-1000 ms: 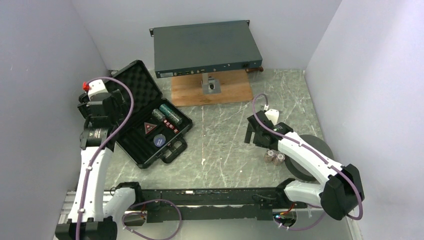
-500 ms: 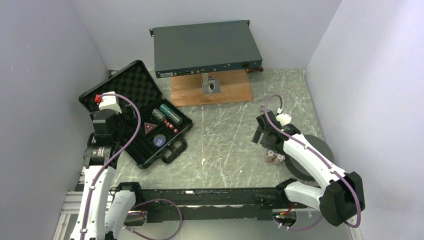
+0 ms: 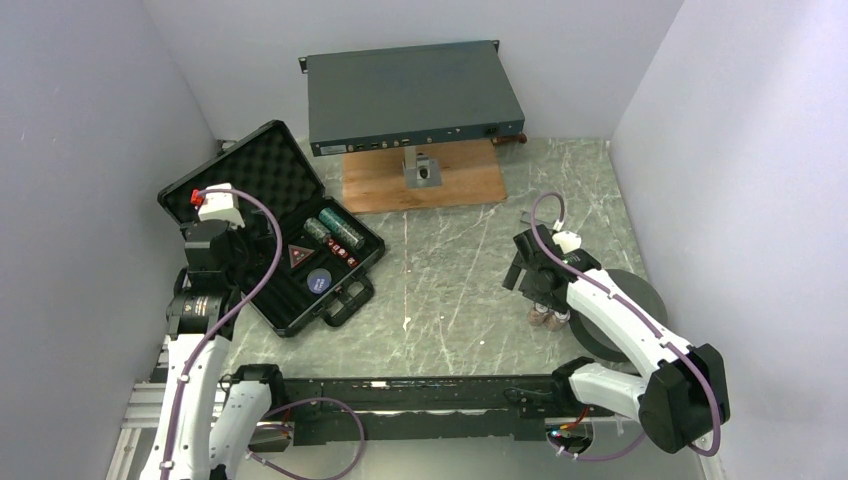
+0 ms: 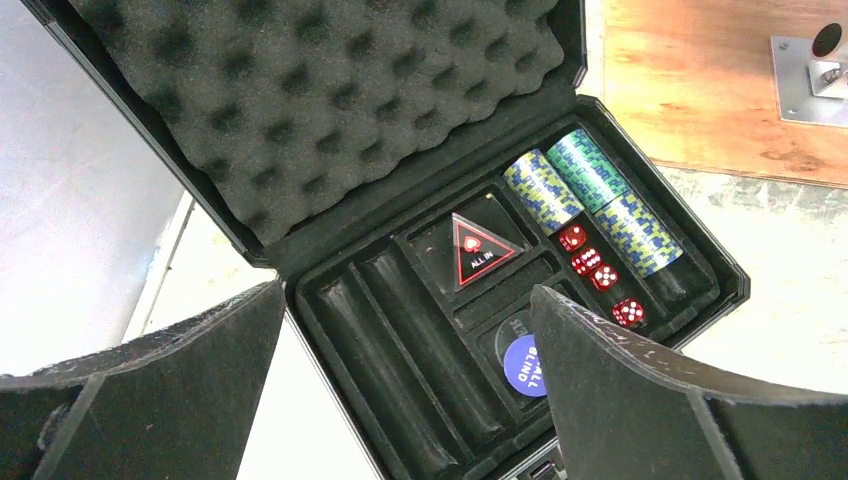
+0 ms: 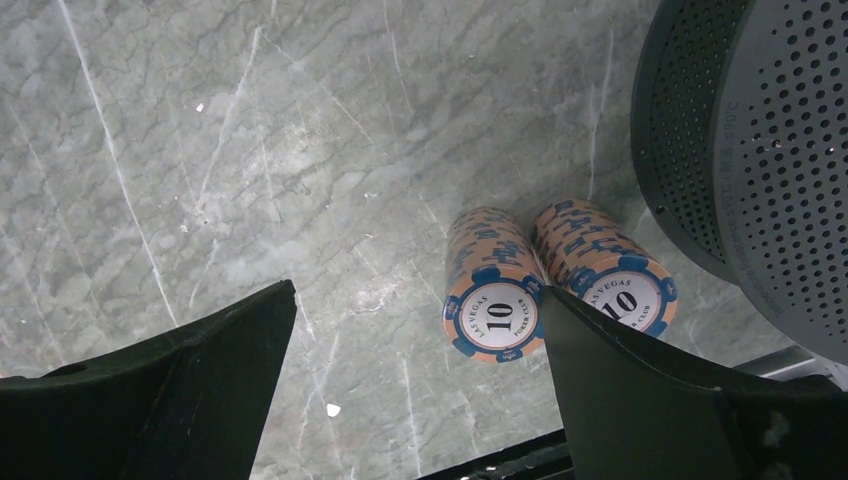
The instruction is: Pack up texas hold em set
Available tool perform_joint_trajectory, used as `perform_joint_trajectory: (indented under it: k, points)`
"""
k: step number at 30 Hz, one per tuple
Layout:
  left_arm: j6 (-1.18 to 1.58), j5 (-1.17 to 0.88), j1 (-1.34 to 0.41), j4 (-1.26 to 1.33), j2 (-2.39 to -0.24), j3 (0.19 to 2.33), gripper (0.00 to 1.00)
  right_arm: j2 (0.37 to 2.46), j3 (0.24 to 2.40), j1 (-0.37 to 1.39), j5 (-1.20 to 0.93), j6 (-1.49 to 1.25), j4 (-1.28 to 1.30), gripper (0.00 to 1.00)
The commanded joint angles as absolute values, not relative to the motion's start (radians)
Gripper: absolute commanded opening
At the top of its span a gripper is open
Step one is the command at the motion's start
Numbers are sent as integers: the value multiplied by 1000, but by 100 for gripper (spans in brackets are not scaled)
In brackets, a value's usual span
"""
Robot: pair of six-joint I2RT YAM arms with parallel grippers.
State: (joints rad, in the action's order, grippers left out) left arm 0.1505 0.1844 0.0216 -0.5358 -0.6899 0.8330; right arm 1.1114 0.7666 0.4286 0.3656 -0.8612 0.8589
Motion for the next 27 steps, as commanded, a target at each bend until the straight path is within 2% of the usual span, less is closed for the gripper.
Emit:
perform_joint_trajectory:
  k: [1,15,22,27]
  points:
    - [140,173,15,-501,-679,840,100,1094,774,428,358,-882,933,95]
    - [136,163,13,-501,-684,840,100,1026,770,427,282,-879,960,96]
    - [135,161,11,-499,-687,838,100,1070,728,428,231,-884,884,95]
    - [133,158,8,-501,-689,839,100,1092,717,426,270,-884,868,95]
